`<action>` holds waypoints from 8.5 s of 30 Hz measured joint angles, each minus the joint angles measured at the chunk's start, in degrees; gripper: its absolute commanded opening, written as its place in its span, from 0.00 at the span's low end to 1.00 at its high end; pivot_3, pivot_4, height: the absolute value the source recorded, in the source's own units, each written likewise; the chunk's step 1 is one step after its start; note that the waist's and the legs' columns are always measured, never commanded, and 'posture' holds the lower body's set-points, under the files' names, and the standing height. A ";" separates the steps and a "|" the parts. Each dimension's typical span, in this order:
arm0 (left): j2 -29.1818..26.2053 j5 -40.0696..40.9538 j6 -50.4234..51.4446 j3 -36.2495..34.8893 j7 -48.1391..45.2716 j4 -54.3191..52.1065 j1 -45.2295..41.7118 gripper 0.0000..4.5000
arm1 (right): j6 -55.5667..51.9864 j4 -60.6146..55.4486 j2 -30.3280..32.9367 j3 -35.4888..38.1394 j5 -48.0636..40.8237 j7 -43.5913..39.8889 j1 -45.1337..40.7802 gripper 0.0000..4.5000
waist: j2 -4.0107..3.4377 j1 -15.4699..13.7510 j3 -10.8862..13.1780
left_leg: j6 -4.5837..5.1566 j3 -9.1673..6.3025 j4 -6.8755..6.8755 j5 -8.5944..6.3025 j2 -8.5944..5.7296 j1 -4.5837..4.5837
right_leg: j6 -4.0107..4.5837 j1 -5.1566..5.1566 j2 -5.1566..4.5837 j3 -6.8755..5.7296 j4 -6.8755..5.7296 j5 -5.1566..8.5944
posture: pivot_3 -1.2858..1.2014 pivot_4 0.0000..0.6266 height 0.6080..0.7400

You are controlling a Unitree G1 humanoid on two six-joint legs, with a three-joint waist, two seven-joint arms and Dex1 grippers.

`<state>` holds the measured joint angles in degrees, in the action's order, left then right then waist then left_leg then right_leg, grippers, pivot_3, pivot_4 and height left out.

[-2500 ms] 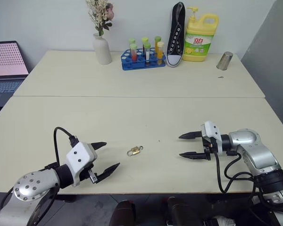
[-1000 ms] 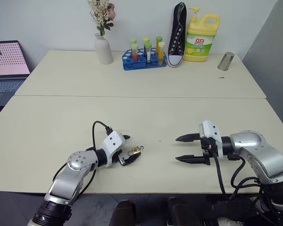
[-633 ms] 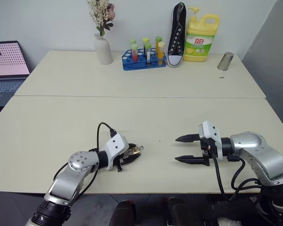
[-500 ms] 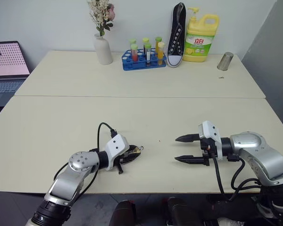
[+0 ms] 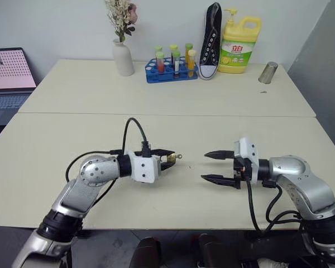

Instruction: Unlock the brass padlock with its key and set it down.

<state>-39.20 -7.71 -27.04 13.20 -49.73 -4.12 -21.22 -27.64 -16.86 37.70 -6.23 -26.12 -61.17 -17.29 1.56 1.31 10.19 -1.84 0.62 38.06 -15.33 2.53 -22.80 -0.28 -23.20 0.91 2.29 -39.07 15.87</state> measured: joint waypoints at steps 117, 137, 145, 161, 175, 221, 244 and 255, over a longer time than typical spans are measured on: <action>-0.46 -17.62 -26.03 1.27 17.96 8.75 -3.51 0.22 | -36.63 9.50 -10.26 0.79 -16.98 7.82 -15.50 0.00 | -0.01 0.19 0.00 | 0.01 -0.06 0.01 0.00 0.05 -0.01 | -0.01 -0.05 -0.03 -0.11 -0.23 -0.03 | 0.52 0.24 1.00; -0.59 -23.30 -26.31 1.38 20.98 8.82 -3.68 0.22 | -52.29 17.74 -12.81 3.39 -21.39 13.99 -22.25 0.00 | -0.01 0.24 0.00 | 0.01 -0.06 0.01 0.00 0.05 -0.02 | -0.01 -0.11 -0.04 -0.11 -0.34 -0.02 | 0.52 0.24 1.00; -0.65 -23.91 -26.31 1.37 21.86 8.82 -3.64 0.22 | -54.42 18.90 -13.75 4.87 -22.17 15.27 -22.70 0.00 | -0.01 0.25 0.00 | 0.01 -0.06 0.01 0.00 0.05 -0.03 | -0.01 -0.11 -0.03 -0.10 -0.33 -0.02 | 0.52 0.24 1.00; -0.83 -25.04 -26.32 1.61 23.17 8.84 -3.56 0.22 | -58.36 19.99 -14.92 6.55 -22.45 17.37 -23.95 0.00 | -0.01 0.28 0.00 | 0.01 -0.06 0.00 0.00 0.05 -0.04 | -0.01 -0.12 -0.03 -0.11 -0.34 -0.02 | 0.52 0.24 1.00; -0.92 -26.06 -27.25 2.12 24.51 8.84 -3.12 0.22 | -64.45 22.05 -16.53 9.42 -22.52 18.81 -24.90 0.00 | -0.01 0.29 0.00 | 0.01 -0.06 -0.01 0.00 0.06 -0.05 | -0.01 -0.14 -0.04 -0.10 -0.33 -0.02 | 0.52 0.24 1.00; 0.74 -16.71 -23.41 2.41 23.83 7.47 -0.86 0.22 | -20.21 4.91 -9.16 -1.84 -11.16 6.70 -10.72 1.00 | 0.00 0.28 0.00 | 0.01 -0.06 0.00 0.00 0.05 -0.08 | -0.02 -0.16 -0.03 -0.12 -0.29 -0.02 | 0.52 0.24 1.00; 0.64 -16.84 -24.29 2.41 22.79 7.36 -0.86 0.22 | -21.60 5.86 -13.22 -3.12 -11.16 8.57 -11.79 0.21 | -0.01 0.29 0.00 | 0.01 -0.06 0.00 0.00 0.06 -0.06 | -0.02 -0.17 -0.02 -0.12 -0.31 -0.02 | 0.52 0.24 1.00; 0.59 -16.82 -24.45 2.39 22.78 7.36 -0.86 0.22 | -21.70 5.90 -13.20 -3.15 -11.05 7.74 -12.02 0.03 | -0.01 0.30 0.00 | 0.01 -0.07 0.00 0.00 0.06 -0.06 | -0.02 -0.17 -0.02 -0.12 -0.32 -0.02 | 0.52 0.24 1.00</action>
<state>-38.62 -24.52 -51.48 15.58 -26.95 3.24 -22.08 -49.34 -10.97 24.50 -9.38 -37.17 -53.43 -29.32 1.56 1.61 10.19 -1.83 0.55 38.05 -15.33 2.59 -22.86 -0.30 -23.37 0.89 2.16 -39.39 15.85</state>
